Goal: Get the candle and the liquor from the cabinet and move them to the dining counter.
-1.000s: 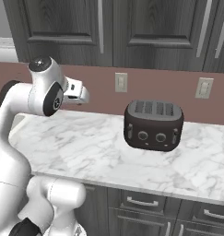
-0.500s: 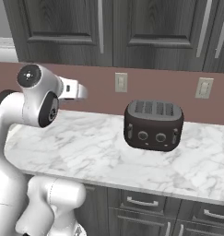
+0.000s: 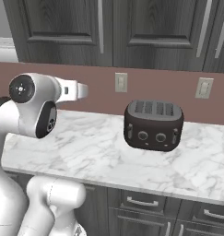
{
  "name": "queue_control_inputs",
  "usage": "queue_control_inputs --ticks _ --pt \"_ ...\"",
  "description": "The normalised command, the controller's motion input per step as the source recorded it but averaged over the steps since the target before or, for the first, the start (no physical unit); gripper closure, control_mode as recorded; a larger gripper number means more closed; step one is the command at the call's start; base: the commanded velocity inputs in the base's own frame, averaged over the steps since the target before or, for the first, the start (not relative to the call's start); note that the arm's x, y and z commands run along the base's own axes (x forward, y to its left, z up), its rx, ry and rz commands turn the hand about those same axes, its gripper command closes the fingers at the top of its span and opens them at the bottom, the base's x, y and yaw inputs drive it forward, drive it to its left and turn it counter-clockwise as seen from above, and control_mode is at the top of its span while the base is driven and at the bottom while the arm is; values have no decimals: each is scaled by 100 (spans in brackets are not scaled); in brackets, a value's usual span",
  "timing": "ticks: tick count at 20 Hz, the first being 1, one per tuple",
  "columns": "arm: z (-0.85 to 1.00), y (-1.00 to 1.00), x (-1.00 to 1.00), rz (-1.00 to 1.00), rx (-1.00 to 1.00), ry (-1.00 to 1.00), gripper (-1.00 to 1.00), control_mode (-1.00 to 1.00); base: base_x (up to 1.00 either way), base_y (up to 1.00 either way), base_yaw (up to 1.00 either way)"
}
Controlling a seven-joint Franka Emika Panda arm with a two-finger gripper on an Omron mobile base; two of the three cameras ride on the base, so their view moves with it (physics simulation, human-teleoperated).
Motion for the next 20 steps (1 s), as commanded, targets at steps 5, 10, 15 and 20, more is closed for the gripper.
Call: queue_control_inputs --ticks 5,10,15,20 --pt "35 -21 -40 0 0 -15 -100 -100 0 0 0" --pt "33 -19 -45 0 0 -17 -100 -100 0 0 0" --pt "35 -8 -39 0 0 -19 -100 -100 0 0 0" --pt "43 0 -35 0 0 -17 -100 -100 0 0 0"
